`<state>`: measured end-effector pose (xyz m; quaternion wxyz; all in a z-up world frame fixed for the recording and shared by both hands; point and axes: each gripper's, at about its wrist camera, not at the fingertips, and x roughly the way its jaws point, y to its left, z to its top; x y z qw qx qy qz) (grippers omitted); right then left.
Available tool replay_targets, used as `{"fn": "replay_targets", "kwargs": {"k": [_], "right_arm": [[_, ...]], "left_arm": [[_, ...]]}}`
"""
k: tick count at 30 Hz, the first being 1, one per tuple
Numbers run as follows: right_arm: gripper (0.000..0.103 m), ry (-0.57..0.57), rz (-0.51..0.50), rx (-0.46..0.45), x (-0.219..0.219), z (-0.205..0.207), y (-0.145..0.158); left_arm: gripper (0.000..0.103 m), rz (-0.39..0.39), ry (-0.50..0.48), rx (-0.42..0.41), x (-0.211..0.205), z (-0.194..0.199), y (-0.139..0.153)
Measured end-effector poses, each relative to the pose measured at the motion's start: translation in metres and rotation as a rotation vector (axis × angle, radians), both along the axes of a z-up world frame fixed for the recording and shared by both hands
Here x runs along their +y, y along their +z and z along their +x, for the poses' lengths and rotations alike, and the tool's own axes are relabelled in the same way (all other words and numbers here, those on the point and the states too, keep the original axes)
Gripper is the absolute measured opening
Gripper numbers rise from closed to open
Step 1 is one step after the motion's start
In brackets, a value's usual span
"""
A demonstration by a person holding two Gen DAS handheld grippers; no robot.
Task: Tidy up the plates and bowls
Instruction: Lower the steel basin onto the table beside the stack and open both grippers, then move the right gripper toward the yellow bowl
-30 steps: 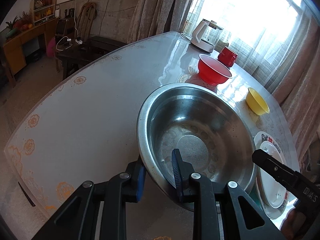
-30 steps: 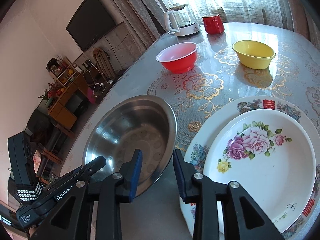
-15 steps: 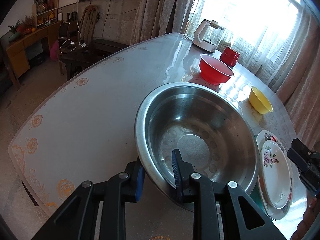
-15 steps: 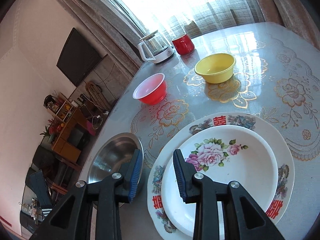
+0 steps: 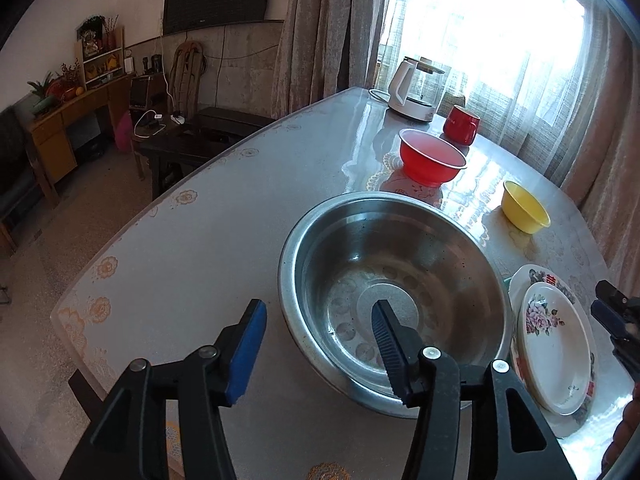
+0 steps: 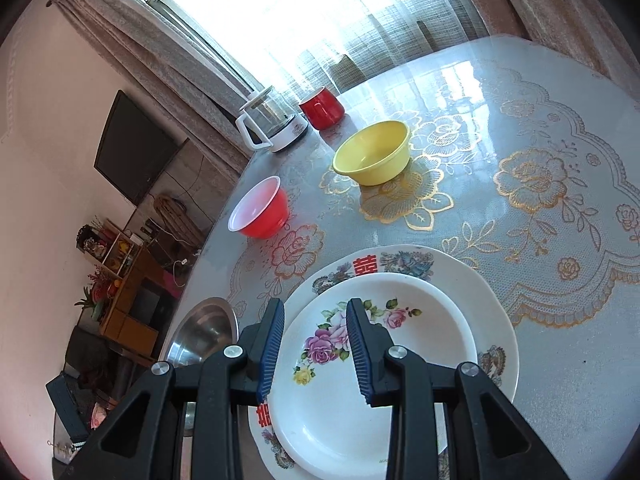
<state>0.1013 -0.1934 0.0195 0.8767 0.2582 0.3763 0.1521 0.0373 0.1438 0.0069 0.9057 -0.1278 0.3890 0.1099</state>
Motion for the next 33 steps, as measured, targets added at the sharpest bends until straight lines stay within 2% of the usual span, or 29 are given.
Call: {"fn": "replay_targets", "kwargs": {"k": [7, 16, 26, 33], "right_arm": [[0.033, -0.017, 0.009, 0.013, -0.013, 0.001, -0.006], [0.033, -0.054, 0.007, 0.028, -0.037, 0.003, -0.012], [0.033, -0.108, -0.023, 0.053, -0.067, 0.012, -0.019], [0.033, -0.136, -0.087, 0.074, -0.085, 0.028, -0.027]], "left_arm": [[0.066, 0.065, -0.036, -0.018, -0.020, 0.005, 0.013], [0.072, 0.101, -0.098, -0.016, -0.050, 0.016, 0.024], [0.076, 0.094, -0.188, 0.015, -0.092, 0.042, 0.028], [0.079, 0.051, -0.229, 0.037, -0.114, 0.059, 0.030]]}}
